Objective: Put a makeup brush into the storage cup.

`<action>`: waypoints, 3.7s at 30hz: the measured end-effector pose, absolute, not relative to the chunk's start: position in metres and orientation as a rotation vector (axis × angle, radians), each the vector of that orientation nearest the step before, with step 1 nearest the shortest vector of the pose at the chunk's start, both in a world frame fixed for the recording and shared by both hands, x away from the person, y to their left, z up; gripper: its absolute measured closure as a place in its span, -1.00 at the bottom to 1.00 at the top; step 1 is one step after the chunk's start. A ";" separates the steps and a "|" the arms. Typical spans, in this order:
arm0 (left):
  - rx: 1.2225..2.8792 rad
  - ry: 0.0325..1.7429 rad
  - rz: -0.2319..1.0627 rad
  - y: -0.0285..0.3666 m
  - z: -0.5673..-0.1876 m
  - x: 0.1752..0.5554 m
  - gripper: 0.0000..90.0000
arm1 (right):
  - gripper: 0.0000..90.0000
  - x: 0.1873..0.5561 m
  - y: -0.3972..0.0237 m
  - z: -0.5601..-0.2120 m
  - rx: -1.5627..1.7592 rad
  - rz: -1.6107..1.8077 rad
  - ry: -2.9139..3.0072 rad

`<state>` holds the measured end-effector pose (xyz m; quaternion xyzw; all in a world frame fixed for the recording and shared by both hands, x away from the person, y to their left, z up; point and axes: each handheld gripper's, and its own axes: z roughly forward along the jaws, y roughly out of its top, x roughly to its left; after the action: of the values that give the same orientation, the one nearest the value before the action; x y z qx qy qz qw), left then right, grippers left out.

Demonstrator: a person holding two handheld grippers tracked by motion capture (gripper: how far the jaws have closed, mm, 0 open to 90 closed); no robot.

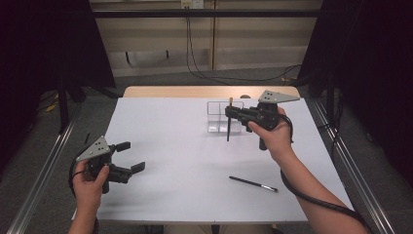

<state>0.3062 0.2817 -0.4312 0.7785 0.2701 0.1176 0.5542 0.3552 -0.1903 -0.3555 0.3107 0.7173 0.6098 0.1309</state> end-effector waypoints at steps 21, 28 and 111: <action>1.834 0.641 0.273 0.282 -0.433 0.305 -1.00 | 0.88 0.385 -0.212 -0.339 0.958 1.730 1.989; 1.835 0.641 0.274 0.281 -0.432 0.305 -1.00 | 0.88 0.393 -0.215 -0.332 0.958 1.706 1.968; 1.865 0.628 0.251 0.276 -0.436 0.305 -1.00 | 0.87 0.433 -0.224 -0.368 1.026 1.558 1.879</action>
<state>0.3052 0.2758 -0.4363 0.7869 0.2650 0.1061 0.5470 0.4331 -0.2241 -0.3680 0.3757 0.6882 0.5705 0.2444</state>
